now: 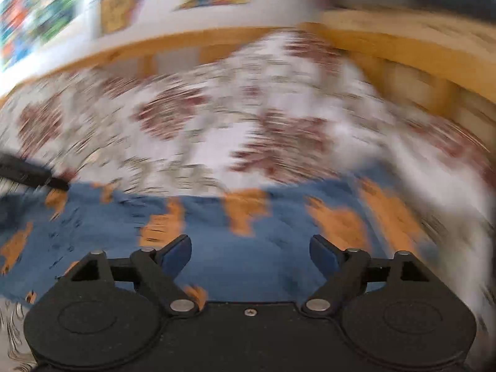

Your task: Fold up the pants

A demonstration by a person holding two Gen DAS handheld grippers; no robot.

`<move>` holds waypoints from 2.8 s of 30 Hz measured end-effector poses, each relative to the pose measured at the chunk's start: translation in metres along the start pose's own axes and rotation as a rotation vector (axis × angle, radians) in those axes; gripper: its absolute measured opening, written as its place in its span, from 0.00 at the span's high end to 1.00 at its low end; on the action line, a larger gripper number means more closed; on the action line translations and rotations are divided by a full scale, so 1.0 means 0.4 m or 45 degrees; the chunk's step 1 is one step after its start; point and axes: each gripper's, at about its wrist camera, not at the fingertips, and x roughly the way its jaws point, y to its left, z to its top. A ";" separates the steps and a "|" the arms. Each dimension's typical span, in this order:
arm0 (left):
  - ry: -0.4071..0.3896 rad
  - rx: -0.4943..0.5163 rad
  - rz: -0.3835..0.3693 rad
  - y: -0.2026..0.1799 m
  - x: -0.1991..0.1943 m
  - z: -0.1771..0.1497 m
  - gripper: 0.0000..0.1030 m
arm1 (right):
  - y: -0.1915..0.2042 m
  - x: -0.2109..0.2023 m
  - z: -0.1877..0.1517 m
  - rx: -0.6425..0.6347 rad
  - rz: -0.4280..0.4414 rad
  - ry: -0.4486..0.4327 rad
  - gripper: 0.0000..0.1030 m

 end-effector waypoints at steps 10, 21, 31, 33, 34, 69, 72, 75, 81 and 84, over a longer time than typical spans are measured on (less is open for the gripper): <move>0.004 0.223 -0.287 -0.354 -0.025 0.091 0.16 | -0.147 -0.052 -0.042 0.347 -0.105 -0.115 0.19; 0.273 0.215 -0.508 -0.698 0.117 0.332 0.06 | -0.219 0.004 -0.036 0.612 -0.190 -0.101 0.72; 0.419 -0.002 -0.497 -0.777 0.228 0.371 0.15 | -0.225 0.024 -0.037 0.644 -0.162 -0.153 0.71; 0.459 -0.069 -0.470 -0.768 0.254 0.368 0.19 | -0.231 0.023 -0.037 0.653 -0.159 -0.152 0.80; 0.477 -0.101 -0.458 -0.765 0.267 0.364 0.20 | -0.231 0.023 -0.037 0.651 -0.156 -0.155 0.84; 0.592 0.076 -0.250 -0.825 0.288 0.351 0.85 | 0.055 0.062 -0.058 -0.433 -0.223 -0.051 0.88; 0.582 0.089 -0.276 -0.823 0.262 0.342 0.91 | 0.054 0.047 -0.054 -0.419 -0.220 -0.078 0.88; 0.552 0.088 -0.361 -0.793 0.236 0.343 0.91 | 0.064 0.023 -0.052 -0.440 -0.220 -0.126 0.88; 0.468 0.034 -0.556 -0.690 0.184 0.333 0.92 | 0.106 -0.016 -0.071 -0.551 -0.170 -0.173 0.88; 0.411 0.026 -0.609 -0.630 0.147 0.308 0.92 | 0.132 -0.021 -0.091 -0.610 -0.107 -0.146 0.88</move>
